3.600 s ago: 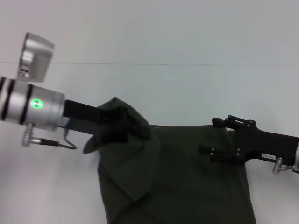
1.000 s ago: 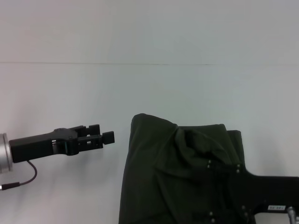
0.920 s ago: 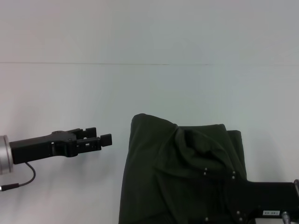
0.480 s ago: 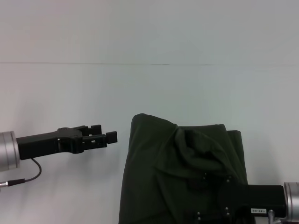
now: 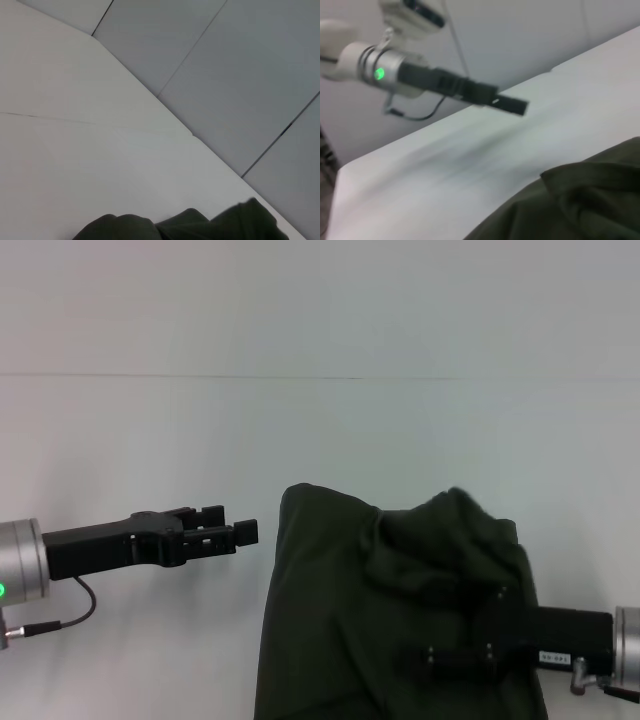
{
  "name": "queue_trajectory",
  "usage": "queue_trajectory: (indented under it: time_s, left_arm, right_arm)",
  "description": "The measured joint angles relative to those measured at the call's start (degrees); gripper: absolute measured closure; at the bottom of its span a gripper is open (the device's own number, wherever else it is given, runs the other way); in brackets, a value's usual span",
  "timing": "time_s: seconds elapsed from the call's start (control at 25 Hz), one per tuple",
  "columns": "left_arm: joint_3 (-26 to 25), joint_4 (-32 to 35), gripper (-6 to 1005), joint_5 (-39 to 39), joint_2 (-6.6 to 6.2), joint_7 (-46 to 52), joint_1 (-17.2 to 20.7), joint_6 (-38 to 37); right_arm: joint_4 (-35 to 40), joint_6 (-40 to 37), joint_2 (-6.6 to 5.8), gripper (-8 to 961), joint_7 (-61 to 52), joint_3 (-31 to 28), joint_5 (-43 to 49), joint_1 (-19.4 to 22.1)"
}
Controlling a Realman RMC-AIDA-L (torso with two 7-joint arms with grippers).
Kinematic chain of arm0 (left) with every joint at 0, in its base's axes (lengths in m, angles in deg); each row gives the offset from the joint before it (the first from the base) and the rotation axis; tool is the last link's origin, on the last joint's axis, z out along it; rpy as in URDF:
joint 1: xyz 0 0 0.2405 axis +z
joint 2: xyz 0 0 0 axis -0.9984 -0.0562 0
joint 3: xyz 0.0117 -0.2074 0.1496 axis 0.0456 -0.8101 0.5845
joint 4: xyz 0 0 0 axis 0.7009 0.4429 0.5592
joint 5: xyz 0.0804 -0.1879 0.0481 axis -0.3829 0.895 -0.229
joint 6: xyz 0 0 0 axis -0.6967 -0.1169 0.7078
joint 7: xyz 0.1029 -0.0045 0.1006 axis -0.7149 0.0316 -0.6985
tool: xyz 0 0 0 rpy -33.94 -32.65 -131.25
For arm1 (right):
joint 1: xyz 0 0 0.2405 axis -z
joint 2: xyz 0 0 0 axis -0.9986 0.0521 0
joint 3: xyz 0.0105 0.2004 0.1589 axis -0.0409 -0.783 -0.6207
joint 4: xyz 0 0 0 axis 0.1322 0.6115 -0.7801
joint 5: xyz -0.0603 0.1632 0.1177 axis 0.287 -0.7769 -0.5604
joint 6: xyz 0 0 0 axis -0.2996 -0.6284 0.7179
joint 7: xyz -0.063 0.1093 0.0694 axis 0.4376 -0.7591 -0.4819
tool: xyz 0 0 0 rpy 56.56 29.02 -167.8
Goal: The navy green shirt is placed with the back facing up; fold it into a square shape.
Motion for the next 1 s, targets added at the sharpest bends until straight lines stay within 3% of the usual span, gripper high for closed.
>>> queue_trajectory:
  time_s: [0.64,0.84,1.0]
  left_arm:
    - [0.0,0.1,110,0.0,0.43,0.1,-0.1,0.0]
    - [0.0,0.1,110,0.0,0.40,0.1,-0.1,-0.2]
    - [0.0,0.1,110,0.1,0.38,0.2,-0.1,-0.3]
  right_arm:
    - [0.5,6.5,-0.24,25,0.3,-18.5,-0.5,3.5]
    - [1.0,4.2,-0.31,25,0.7,-20.4,-0.6,3.7]
    - [1.7,-4.3,-0.12,25,6.0,-20.4,-0.6,3.6]
